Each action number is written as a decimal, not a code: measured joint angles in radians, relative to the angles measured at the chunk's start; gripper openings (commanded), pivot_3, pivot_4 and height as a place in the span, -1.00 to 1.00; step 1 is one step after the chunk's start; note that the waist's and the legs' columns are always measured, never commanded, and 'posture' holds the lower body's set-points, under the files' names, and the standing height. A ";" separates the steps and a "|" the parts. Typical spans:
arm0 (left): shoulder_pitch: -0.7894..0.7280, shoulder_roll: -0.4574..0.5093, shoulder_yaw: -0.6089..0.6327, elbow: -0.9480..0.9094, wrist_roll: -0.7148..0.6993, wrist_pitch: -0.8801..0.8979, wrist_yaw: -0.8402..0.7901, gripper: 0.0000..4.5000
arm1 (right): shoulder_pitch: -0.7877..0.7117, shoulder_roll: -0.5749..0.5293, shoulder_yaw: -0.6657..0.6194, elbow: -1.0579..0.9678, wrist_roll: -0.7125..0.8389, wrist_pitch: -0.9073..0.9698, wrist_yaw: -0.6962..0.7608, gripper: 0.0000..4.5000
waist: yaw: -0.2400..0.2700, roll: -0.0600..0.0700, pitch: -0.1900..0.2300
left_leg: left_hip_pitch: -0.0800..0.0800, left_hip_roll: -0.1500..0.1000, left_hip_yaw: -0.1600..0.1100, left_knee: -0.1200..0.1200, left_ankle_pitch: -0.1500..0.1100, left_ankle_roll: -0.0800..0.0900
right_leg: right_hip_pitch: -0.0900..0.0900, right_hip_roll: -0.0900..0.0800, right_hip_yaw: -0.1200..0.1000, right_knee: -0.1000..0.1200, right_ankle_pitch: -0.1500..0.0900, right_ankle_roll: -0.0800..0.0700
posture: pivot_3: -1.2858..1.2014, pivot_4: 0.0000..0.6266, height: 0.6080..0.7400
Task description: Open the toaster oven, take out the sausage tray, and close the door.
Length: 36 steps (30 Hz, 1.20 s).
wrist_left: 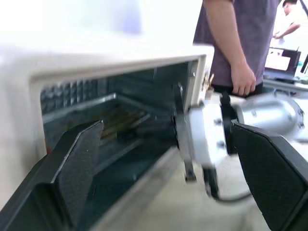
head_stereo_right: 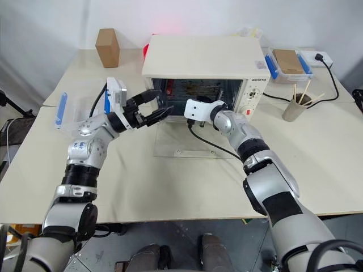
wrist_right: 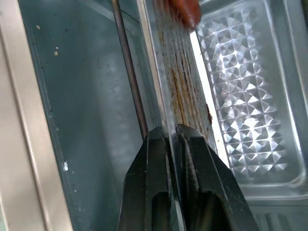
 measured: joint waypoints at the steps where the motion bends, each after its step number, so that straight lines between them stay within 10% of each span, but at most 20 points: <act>1: -0.010 -0.001 0.001 0.025 0.000 -0.010 -0.006 1.00 | 0.002 -0.001 0.000 -0.008 0.000 -0.001 0.000 -0.98 | -0.001 0.000 0.000 | -0.002 0.000 0.000 0.000 0.000 0.000 | -0.003 0.000 0.000 0.001 0.000 0.000 | 0.03 -0.52 1.00; 25: -0.183 -0.036 0.073 0.369 0.012 -0.090 -0.060 1.00 | 0.664 -0.205 -0.092 -1.228 0.021 0.323 0.402 -0.98 | -0.003 0.000 0.000 | -0.004 0.000 0.000 0.009 0.001 -0.002 | -0.004 0.000 0.000 0.005 0.000 0.000 | 0.03 -0.52 1.00; 36: -0.186 0.016 0.092 0.406 0.009 0.059 -0.095 1.00 | 0.820 -0.236 -0.109 -1.460 -0.024 0.460 0.485 -0.98 | 0.010 -0.001 0.001 | -0.003 -0.001 0.001 0.012 0.001 -0.001 | -0.004 0.001 0.001 0.006 0.000 0.000 | 0.03 -0.52 1.00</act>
